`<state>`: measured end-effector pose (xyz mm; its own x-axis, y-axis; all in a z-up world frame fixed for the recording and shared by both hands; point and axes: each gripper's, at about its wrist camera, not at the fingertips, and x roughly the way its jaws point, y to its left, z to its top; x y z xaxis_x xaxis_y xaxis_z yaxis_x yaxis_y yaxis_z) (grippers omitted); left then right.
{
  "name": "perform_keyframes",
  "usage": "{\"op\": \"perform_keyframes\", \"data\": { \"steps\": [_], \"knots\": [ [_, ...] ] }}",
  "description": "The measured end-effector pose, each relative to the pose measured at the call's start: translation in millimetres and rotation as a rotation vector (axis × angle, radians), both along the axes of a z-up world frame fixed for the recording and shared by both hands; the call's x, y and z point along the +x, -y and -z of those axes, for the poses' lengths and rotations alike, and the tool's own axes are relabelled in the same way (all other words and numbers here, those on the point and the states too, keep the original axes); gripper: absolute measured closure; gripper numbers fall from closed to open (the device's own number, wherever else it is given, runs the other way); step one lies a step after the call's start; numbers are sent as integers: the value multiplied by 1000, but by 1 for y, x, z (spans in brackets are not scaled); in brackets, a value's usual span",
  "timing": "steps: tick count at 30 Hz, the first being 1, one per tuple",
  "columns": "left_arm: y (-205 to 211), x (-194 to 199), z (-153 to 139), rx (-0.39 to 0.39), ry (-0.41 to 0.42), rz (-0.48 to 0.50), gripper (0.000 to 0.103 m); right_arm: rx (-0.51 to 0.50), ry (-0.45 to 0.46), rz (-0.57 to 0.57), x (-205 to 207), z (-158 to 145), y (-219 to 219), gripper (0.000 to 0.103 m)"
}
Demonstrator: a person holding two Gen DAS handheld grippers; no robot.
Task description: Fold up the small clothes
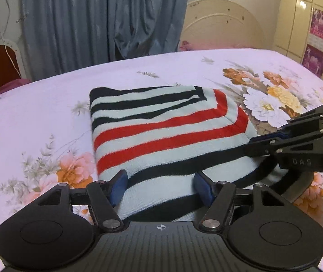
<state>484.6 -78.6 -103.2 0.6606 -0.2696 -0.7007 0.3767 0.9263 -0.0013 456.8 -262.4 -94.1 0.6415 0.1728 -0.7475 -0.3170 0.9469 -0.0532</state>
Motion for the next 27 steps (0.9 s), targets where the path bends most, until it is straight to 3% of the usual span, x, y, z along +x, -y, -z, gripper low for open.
{"op": "perform_keyframes", "data": {
  "steps": [2,3,4,5,6,8,12,15,18,21,26,27],
  "knots": [
    [-4,-5,-9,9,33,-37,36,15,1,1,-1,-7,2,95],
    [-9,-7,-13,2,47,-59,29,61,19,26,-4,-14,10,84],
    [-18,-7,-15,-19,49,-83,16,114,45,72,-9,-20,21,59],
    [-28,-6,-15,-52,40,-109,14,167,52,106,-11,-21,35,46],
    [-36,-3,-14,-82,19,-129,14,221,38,132,-13,-20,48,41],
    [-52,3,-7,-174,-55,-148,14,353,-47,193,-3,-11,76,54],
    [-72,15,8,-314,-152,-203,15,544,-126,246,15,6,109,49],
    [-74,18,20,-358,-189,-237,17,648,-202,230,27,20,121,44],
    [-70,23,28,-396,-224,-253,19,707,-288,215,40,42,123,43],
    [-63,28,35,-415,-251,-252,23,783,-318,171,45,48,120,42],
    [-54,38,47,-449,-284,-283,26,769,-304,120,54,53,90,46],
    [-50,39,46,-438,-280,-286,28,750,-288,122,55,52,86,51]
  ]
}}
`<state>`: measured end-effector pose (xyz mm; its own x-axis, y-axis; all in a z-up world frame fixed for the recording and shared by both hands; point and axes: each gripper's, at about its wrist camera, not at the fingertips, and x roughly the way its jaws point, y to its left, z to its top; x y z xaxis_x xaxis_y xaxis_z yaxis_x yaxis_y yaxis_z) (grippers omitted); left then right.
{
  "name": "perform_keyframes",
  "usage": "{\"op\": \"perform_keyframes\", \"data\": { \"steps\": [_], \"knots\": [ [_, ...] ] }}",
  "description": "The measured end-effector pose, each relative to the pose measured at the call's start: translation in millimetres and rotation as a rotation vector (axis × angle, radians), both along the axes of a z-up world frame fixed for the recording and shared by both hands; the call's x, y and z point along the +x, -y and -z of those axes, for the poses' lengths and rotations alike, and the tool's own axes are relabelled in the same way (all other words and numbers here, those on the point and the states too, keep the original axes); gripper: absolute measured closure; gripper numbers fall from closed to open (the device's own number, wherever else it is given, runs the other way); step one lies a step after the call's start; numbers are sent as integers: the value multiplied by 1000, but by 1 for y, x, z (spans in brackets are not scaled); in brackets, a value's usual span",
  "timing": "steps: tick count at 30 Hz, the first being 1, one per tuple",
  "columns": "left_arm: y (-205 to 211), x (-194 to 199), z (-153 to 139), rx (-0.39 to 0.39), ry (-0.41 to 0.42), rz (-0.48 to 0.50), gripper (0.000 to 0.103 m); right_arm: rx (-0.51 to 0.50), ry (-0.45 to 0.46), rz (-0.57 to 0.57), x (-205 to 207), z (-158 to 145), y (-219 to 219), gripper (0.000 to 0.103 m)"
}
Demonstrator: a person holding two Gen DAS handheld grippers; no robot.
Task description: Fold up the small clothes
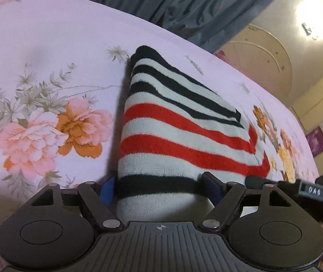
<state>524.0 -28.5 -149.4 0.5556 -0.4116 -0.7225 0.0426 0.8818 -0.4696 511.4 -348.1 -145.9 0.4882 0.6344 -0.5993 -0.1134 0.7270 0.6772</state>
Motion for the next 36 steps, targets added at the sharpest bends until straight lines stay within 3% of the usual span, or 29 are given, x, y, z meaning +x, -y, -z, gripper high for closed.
{"op": "perform_keyframes", "data": {
  "steps": [4,9,11,15,25,30,36],
  "knots": [
    [21,0,-15,131,27,45,42,-136,61,-20,-4,-11,-17,63],
    [76,-16,-47,472,158,199,52,-382,177,-39,-23,-35,-53,70],
    [88,-19,-46,539,174,228,52,-471,228,-52,-32,-43,-68,70],
    [85,-16,-47,512,170,214,52,-466,159,-20,-23,-36,-68,70],
    [50,-35,-58,478,232,263,55,-541,222,5,-44,-62,-103,71],
    [3,-46,-70,493,263,251,55,-576,280,-15,-53,-73,-157,71],
    [-83,-55,-77,512,261,199,55,-563,306,-55,-50,-69,-232,71]
  ]
}}
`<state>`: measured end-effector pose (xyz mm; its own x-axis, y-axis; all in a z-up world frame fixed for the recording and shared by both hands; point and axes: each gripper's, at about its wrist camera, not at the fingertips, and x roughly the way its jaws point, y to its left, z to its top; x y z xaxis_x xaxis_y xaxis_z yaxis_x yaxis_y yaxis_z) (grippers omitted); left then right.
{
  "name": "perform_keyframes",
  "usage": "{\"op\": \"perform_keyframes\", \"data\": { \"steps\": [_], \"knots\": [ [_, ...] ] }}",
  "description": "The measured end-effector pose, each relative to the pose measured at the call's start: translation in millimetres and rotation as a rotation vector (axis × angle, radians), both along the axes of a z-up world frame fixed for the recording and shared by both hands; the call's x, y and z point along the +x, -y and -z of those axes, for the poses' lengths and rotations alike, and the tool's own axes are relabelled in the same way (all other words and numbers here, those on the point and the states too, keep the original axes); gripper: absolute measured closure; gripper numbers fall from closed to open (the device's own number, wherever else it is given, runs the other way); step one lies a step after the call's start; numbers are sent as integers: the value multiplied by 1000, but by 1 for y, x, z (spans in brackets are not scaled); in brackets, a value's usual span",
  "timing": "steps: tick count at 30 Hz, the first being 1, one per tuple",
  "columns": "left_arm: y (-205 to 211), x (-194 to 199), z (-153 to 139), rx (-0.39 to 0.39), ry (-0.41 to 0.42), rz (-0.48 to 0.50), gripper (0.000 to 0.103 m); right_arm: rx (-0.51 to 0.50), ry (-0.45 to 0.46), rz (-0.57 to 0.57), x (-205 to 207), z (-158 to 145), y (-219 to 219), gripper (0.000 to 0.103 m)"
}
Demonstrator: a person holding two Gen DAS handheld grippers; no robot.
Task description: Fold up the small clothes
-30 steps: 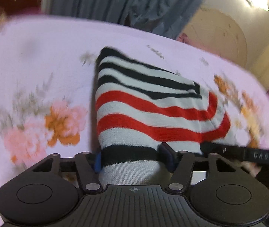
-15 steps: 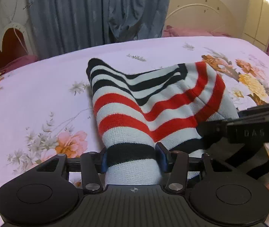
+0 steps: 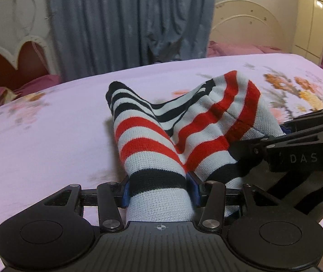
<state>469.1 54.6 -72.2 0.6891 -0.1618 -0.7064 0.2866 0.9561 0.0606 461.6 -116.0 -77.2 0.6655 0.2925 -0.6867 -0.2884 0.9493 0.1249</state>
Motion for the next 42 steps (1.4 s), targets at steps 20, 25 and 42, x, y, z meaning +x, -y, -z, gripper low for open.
{"op": "perform_keyframes", "data": {
  "steps": [20,25,42],
  "knots": [
    [-133,8,55,-103,-28,-91,29,192,-192,113,29,68,-72,70],
    [-149,-21,25,-74,79,-130,28,100,-138,147,11,48,-80,55],
    [-108,-49,45,47,79,45,59,-199,0,-62,-49,55,-107,86]
  ]
}}
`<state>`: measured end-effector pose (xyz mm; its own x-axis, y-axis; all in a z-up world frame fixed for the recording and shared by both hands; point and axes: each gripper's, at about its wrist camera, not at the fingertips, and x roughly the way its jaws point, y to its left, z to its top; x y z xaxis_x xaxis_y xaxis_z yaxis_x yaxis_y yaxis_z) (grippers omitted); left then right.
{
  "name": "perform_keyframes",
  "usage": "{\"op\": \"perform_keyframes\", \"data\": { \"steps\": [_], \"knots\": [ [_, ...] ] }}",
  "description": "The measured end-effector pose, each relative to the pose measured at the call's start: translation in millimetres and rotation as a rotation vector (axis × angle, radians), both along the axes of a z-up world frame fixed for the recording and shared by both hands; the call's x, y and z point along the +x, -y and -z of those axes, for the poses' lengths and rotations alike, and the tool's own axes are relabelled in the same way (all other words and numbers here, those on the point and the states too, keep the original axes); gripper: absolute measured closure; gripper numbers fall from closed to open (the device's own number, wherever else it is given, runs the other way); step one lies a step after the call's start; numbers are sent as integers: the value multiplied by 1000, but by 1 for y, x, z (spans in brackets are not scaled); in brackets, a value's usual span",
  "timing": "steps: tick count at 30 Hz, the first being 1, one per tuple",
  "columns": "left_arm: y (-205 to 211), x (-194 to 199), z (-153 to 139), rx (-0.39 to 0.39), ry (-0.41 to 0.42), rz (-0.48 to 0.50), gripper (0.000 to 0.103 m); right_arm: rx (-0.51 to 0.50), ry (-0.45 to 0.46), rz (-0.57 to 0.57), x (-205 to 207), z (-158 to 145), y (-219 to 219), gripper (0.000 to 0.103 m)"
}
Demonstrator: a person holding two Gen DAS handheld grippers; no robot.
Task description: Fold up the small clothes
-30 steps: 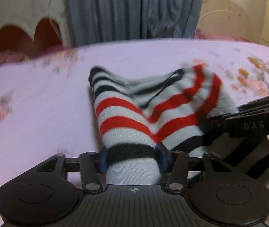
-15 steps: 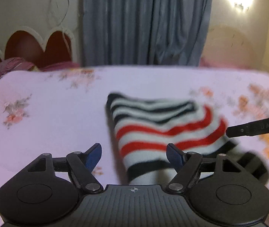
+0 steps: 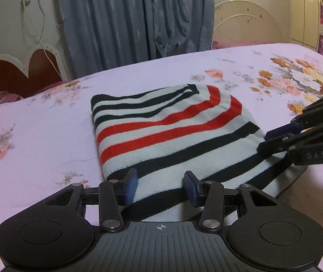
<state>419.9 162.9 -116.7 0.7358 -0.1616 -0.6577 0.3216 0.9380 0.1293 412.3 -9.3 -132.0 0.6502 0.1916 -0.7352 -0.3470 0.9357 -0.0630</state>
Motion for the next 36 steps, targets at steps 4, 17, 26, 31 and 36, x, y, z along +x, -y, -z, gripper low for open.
{"op": "perform_keyframes", "data": {
  "steps": [4,17,26,31,36],
  "knots": [
    [-2,-6,-11,-13,5,-37,59,-47,12,-25,3,-2,-9,85],
    [-10,-58,1,22,-79,-183,59,10,-12,-43,-35,-9,-3,88],
    [-12,-55,14,-4,-81,-226,59,11,-5,-37,-33,11,1,88],
    [-8,-54,13,18,-77,-228,59,-13,3,-40,-34,11,-3,88],
    [-3,-54,13,48,-75,-230,59,-10,-8,-40,-33,9,-3,88]
  ]
}}
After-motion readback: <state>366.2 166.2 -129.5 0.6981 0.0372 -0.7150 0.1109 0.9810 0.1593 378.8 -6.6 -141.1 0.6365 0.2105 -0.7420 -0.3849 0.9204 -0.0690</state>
